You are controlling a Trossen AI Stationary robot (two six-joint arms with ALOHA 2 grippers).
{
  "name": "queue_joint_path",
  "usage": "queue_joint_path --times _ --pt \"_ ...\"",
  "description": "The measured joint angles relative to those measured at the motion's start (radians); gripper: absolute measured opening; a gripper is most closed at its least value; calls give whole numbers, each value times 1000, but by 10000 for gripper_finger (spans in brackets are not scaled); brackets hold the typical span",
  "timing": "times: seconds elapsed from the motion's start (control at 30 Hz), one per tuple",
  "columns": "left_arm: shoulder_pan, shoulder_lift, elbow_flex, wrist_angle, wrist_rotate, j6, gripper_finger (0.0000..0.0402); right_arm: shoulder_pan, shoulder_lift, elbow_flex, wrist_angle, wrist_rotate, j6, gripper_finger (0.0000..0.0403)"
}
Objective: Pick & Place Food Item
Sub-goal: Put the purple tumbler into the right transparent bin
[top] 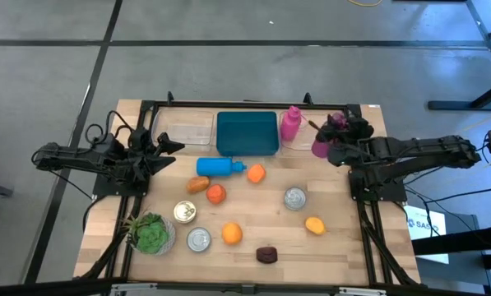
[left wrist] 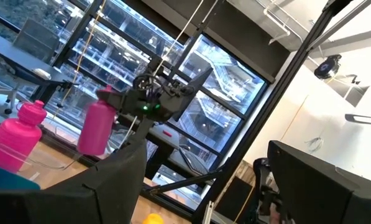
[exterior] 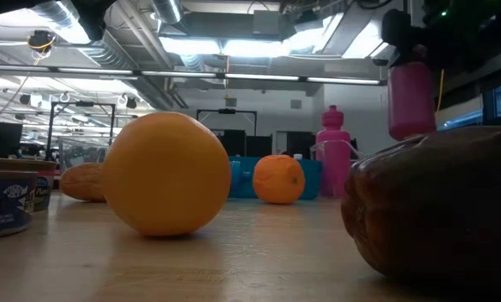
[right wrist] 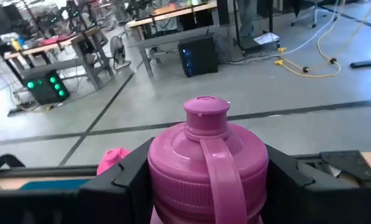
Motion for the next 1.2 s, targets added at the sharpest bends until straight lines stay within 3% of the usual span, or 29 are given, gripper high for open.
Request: queue_joint_path --times 0.13,0.27,0.37,0.57,0.9,1.07,1.2 --pt "0 0 0 0 -6 1 326 -23 -41 -15 21 50 -72 206" --pt "0 0 0 0 -12 1 326 -76 -55 -55 67 32 -92 206" --pt "0 0 0 0 -12 1 326 -126 -62 -103 198 -68 -142 206" --pt "0 0 0 5 -21 -4 326 -248 -60 -206 768 -372 -618 206" --pt "0 0 0 26 -17 -34 326 -561 -64 -213 827 -672 -821 206" --pt "0 0 0 26 -20 -35 326 -682 -48 -259 954 -772 -891 206" --pt "0 0 0 30 -36 -39 326 -741 -35 -374 1084 -795 -836 206"
